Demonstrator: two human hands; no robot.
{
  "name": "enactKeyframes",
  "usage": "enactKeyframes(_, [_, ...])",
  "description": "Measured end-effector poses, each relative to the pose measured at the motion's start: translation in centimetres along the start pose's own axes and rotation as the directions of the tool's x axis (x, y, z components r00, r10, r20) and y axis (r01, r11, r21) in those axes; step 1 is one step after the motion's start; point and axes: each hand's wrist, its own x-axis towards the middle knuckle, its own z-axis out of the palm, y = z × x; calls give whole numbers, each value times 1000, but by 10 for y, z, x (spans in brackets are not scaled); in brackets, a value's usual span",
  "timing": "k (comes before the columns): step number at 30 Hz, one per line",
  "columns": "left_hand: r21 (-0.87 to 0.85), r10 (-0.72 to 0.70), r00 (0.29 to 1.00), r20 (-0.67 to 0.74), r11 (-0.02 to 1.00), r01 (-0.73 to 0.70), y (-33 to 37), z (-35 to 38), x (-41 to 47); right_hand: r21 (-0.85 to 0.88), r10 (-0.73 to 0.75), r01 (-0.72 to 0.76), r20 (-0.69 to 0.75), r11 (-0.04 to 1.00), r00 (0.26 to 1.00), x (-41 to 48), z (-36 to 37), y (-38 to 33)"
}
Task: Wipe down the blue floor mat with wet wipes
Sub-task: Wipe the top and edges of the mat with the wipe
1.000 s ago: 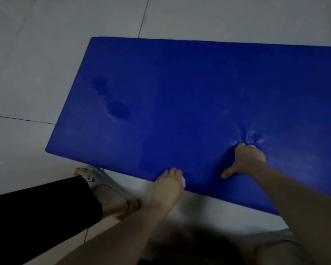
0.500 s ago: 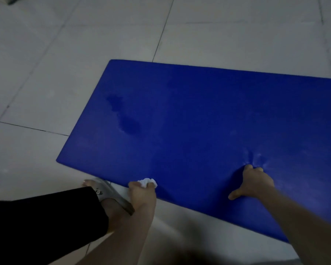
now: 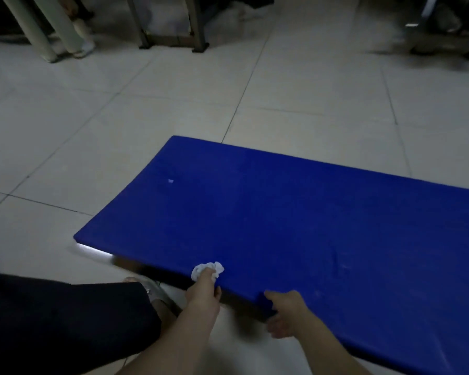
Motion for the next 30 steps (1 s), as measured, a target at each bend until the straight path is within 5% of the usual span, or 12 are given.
enactKeyframes(5, [-21, 32, 999, 25, 999, -32, 23, 10, -53, 551, 3, 89, -164, 830, 986, -49, 10, -1])
enactKeyframes(10, [-29, 47, 997, 66, 999, -45, 53, 27, -103, 820, -26, 347, -377, 455, 926, -88, -14, -32])
enactKeyframes(14, [78, -56, 962, 266, 996, 37, 68, 35, -146, 612, -232, 634, -608, 472, 759, -132, -52, -72])
enactKeyframes(19, [209, -241, 825, 511, 966, 153, 41, 70, -174, 38, -589, 885, -733, 464, 340, -190, -117, -124])
enactKeyframes(23, [256, -289, 753, 591, 953, 165, -2, 114, -209, -91, -634, 900, -740, 427, 225, -228, -181, -124])
enactKeyframes(26, [368, -275, 778, 564, 928, 62, -38, 136, -235, 17, -454, 878, -851, 479, 264, -214, -221, -97])
enactKeyframes(28, [469, -286, 799, 529, 883, 5, -67, 141, -242, 250, -230, 792, -870, 557, 436, -181, -240, -67])
enactKeyframes(30, [570, -324, 809, 491, 821, -17, -104, 146, -240, 514, -29, 675, -784, 530, 620, -151, -243, -34])
